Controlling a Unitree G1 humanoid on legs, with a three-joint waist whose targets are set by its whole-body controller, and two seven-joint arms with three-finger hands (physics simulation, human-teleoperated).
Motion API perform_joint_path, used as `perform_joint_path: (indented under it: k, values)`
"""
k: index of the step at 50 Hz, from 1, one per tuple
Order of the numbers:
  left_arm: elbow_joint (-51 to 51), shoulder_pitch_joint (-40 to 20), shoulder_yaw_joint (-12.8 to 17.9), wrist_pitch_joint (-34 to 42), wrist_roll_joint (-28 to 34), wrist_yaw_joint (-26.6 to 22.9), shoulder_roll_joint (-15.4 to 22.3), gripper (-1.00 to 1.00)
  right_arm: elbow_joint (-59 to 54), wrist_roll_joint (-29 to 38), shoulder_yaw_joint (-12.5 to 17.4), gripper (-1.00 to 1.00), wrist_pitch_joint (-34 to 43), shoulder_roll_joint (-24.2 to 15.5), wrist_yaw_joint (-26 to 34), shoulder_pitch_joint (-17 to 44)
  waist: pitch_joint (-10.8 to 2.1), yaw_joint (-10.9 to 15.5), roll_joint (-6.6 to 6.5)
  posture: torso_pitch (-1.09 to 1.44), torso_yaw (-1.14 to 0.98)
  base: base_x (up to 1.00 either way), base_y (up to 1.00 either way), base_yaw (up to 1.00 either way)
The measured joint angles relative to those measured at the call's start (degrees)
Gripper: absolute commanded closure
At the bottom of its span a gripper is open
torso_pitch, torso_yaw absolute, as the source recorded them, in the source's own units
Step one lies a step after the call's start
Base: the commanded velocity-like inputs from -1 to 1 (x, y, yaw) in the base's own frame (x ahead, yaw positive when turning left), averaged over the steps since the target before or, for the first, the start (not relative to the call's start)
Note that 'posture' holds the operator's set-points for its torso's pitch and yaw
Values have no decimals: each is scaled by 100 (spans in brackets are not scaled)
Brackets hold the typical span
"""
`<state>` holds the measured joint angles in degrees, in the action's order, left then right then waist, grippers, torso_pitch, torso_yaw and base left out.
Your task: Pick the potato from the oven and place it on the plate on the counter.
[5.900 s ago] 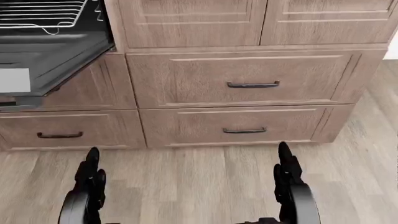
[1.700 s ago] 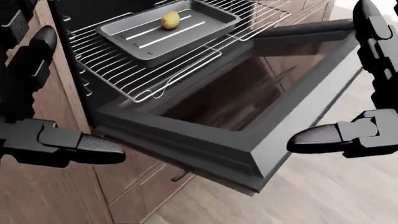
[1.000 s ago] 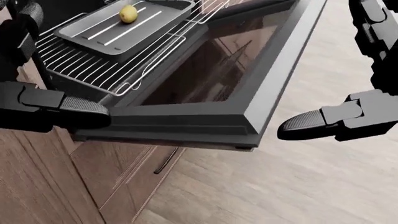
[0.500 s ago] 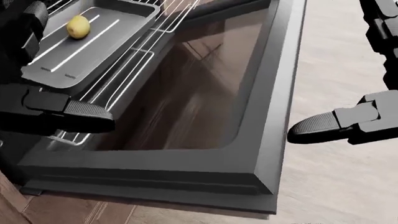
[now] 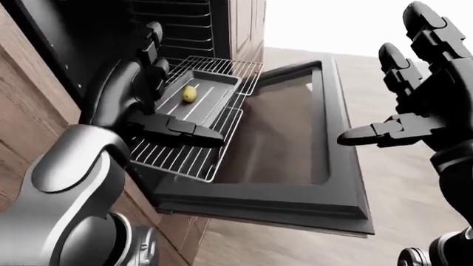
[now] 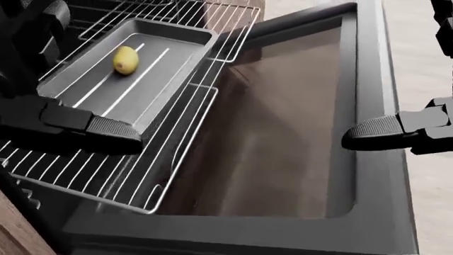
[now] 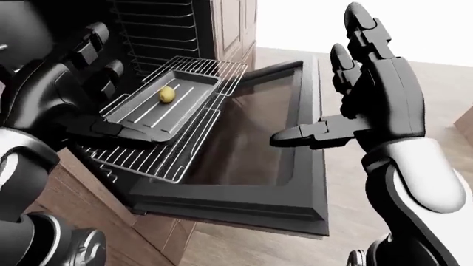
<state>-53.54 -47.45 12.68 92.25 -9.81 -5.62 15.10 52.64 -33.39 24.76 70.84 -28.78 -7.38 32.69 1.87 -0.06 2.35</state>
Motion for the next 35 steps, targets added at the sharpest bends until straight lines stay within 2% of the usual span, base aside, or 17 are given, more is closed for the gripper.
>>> perform_joint_path:
  k: [1, 3, 4, 6, 8, 11, 16, 19, 20, 21, 22, 24, 26, 31, 33, 34, 35]
  values:
    - [-32, -29, 11, -8, 21, 11, 1, -100, 32, -10, 23, -100, -30, -8, 11, 0, 12, -6, -92, 0, 0, 0, 34, 0]
    - [-62, -102, -7, -38, 75, 40, 7, -100, 41, -51, 87, -100, -68, 3, 22, 30, 96, -25, -410, 0, 0, 0, 0, 0]
    - [-58, -101, 0, -56, 105, 55, 24, -100, 45, -85, 91, -100, -87, 39, 19, 44, 144, 43, -528, 0, 0, 0, 0, 0]
    - [7, 65, 13, -49, 183, 98, 5, -100, 123, -188, 20, -100, -72, 119, 24, -103, 341, 125, -449, 0, 0, 0, 0, 0]
    - [149, 104, -49, 25, 259, 150, -36, -100, 56, -292, -57, -100, -17, 83, 41, -134, 366, 141, -316, 0, 0, 0, 0, 0]
    - [228, -31, -188, 25, 294, 177, -90, -100, -21, -317, -44, -100, -46, 33, 7, -134, 326, 108, -98, 0, 0, 17, 0, 0]
    - [194, -275, -271, -17, 320, 184, -100, -100, 170, -304, 54, -100, -194, 14, -44, -186, 102, 122, -87, 0, 0, 27, 0, 0]
    - [194, -346, -317, -103, 360, 198, -109, -100, 191, -304, 81, -100, -289, 2, -46, -215, 124, 152, -19, 0, 0, 10, 0, 0]
    - [220, -354, -345, -149, 373, 202, -113, -100, 171, -303, 98, -100, -316, 0, -43, -223, 141, 175, 39, 0, 0, 0, 0, 0]
    - [264, -355, -373, -177, 384, 205, -120, -100, 132, -301, 108, -100, -332, 0, -43, -234, 141, 192, 152, 0, 0, 0, 0, 0]
    - [302, -317, -405, -191, 394, 206, -160, -100, 84, -298, 118, -100, -333, -5, -48, -259, 176, 175, 152, 0, 0, 0, 0, 0]
    - [393, -214, -488, -122, 382, 186, -206, -100, 10, -282, 106, -100, -278, 6, -66, -348, 278, 127, 46, 0, 0, 2, 0, 0]
    - [510, -185, -539, -33, 363, 159, -231, -100, -87, -261, 55, -100, -215, 6, -65, -398, 294, 64, -56, 0, 0, 12, 0, 0]
    - [456, -352, -495, -73, 363, 112, -182, -100, -46, -227, 72, -100, -228, -26, -70, -312, 66, 1, -234, 0, 0, 12, 0, 0]
    - [377, -385, -418, -175, 404, 120, -143, -100, 39, -224, 74, -100, -335, -22, -64, -257, 42, 21, -332, 0, 0, 12, 0, 0]
    - [346, -347, -379, -196, 432, 130, -130, -100, 77, -243, 56, -100, -354, 7, -55, -269, 66, 76, -279, 0, 0, 11, 0, 0]
    - [344, -311, -351, -183, 463, 144, -132, -100, 100, -282, 46, -100, -336, 13, -39, -283, 90, 103, -297, 0, 0, 12, 0, 0]
